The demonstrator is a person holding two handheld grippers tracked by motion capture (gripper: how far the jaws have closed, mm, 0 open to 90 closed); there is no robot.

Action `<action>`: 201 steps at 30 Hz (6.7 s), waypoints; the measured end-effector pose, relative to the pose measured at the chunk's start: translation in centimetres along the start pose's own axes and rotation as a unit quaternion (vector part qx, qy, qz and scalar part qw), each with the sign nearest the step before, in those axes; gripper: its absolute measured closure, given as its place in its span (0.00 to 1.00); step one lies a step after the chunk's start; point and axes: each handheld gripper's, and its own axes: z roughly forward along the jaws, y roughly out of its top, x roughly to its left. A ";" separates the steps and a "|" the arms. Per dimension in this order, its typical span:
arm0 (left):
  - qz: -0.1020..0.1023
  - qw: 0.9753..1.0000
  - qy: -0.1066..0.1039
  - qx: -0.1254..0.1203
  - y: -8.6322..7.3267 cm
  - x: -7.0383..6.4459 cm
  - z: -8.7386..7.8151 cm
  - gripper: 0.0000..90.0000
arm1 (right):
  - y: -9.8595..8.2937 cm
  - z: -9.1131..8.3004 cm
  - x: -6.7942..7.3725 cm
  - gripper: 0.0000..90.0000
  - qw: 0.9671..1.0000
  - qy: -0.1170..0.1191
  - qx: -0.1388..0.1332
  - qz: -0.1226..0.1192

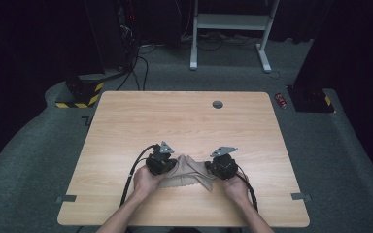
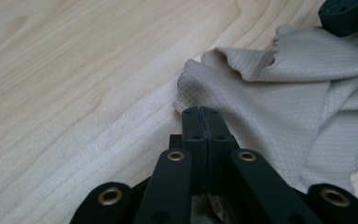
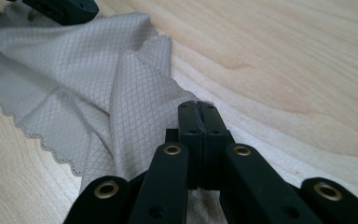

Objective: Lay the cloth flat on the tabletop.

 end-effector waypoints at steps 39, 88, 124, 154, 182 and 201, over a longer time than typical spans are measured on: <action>-0.104 0.989 0.102 -0.001 -0.5 7.2 0.7 0.67 | 1.1 0.8 -6.3 0.78 0.989 -0.095 -0.020 0.116; -0.035 0.995 0.090 -0.018 0.6 4.9 -0.9 0.69 | 2.7 0.8 -3.7 0.77 0.994 -0.091 -0.025 0.059; -0.047 0.994 0.080 -0.050 -2.5 2.5 -3.0 0.56 | -0.1 -1.5 -2.0 0.81 0.998 -0.052 -0.017 0.040; -0.046 0.995 0.088 -0.008 -4.1 2.3 -1.8 0.54 | -2.1 -1.3 -2.8 1.00 0.995 -0.094 0.022 0.007; -0.017 0.997 0.071 -0.014 -8.5 -2.3 -5.9 0.71 | -5.8 -3.2 3.0 0.83 1.000 -0.016 -0.020 -0.018; 0.017 1.000 -0.006 0.001 -8.8 -3.7 -6.2 1.00 | -6.6 -5.4 3.7 0.99 0.998 -0.019 -0.013 -0.058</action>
